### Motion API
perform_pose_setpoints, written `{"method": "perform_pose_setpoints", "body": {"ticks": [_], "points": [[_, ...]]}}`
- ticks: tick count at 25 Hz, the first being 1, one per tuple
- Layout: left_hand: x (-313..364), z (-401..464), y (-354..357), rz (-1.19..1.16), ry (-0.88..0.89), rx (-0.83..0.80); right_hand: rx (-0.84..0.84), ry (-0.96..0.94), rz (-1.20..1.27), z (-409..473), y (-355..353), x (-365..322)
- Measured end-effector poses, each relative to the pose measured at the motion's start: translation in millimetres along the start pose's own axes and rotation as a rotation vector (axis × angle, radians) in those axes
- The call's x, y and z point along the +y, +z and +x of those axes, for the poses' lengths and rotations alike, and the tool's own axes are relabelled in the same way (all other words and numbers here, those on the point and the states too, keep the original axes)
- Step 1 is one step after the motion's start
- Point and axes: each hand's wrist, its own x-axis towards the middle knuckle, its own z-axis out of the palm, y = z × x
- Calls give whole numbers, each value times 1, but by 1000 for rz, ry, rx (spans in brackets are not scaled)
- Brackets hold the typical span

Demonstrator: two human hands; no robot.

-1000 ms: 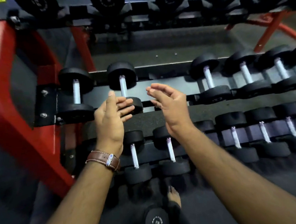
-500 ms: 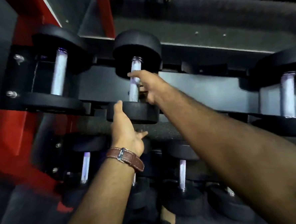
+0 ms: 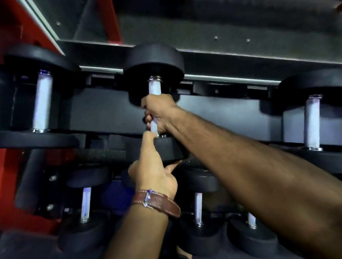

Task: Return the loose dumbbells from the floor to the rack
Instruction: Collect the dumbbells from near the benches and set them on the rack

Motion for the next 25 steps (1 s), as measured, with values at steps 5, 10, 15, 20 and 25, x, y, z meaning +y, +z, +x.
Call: {"method": "perform_pose_setpoints", "body": {"ticks": [5,10,15,20,25], "points": [[-53,-34,27,13,-138,-52,141,-10,23,-10,-82,1],[-104,-51,66,35,-212,-38,233,11,0,-7,-159,-7],[-130,-43,77,65,-233,-13,240,44,-51,11,-183,7],[-121,-23,63,130,-219,-43,305,-21,-88,28,-169,15],[-113,-27,53,262,-216,-150,240,-7,-159,17,-175,12]]}}
